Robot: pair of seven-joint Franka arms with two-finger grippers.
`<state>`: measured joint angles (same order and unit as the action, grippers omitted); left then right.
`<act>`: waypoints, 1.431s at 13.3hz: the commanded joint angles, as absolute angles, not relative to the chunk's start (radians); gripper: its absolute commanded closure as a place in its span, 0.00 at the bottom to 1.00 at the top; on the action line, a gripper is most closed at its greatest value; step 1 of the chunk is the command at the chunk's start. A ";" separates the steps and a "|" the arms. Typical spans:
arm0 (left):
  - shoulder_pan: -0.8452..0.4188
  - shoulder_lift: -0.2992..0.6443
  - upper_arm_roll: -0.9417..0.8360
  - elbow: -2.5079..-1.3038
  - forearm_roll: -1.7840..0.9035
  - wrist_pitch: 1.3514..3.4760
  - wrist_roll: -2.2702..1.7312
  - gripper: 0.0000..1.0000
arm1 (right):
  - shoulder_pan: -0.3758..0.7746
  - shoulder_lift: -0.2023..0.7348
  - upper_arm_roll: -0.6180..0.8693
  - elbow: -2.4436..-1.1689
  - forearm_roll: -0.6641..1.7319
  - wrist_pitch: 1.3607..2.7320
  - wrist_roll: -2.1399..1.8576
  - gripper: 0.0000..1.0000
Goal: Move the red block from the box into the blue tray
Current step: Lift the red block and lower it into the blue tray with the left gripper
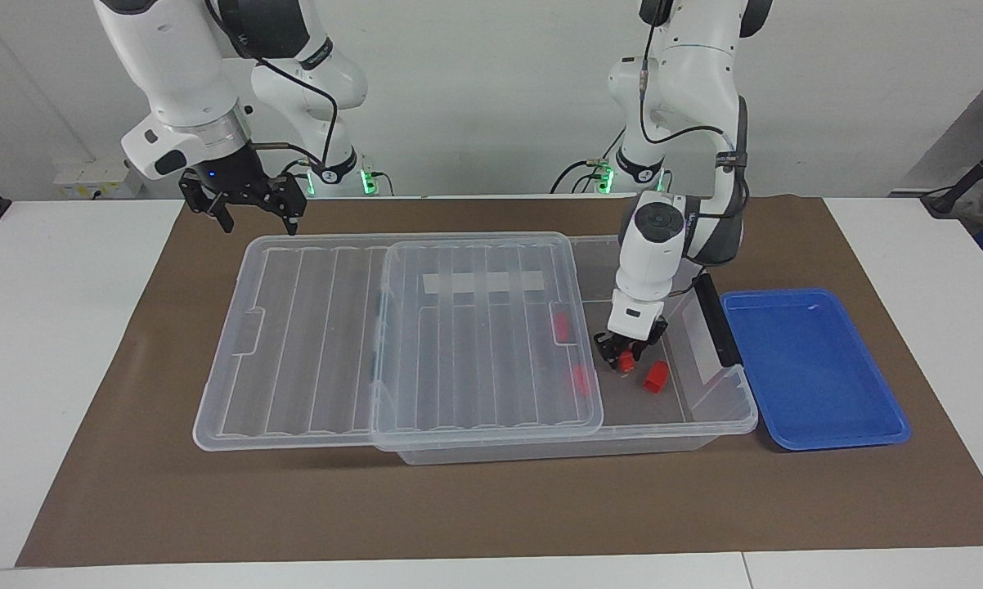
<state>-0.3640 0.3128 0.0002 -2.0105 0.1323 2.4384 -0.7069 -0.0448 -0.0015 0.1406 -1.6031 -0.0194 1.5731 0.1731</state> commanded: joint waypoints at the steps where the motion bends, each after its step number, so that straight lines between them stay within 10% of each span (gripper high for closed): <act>1: -0.365 0.313 0.005 -2.013 0.150 2.435 -0.700 1.00 | -0.055 -0.028 0.147 -1.634 -0.029 1.592 0.192 0.00; 10: -0.351 0.184 0.008 -1.812 0.137 1.946 -0.614 1.00 | -0.057 -0.021 0.149 -1.628 -0.034 1.603 0.202 0.00; 14: -0.230 0.170 0.012 -1.588 0.063 1.633 -0.335 1.00 | -0.057 -0.021 0.147 -1.626 -0.034 1.603 0.192 0.00; 19: -0.048 0.140 0.020 -1.580 0.061 1.615 0.028 1.00 | -0.058 -0.021 0.147 -1.626 -0.034 1.601 0.192 0.00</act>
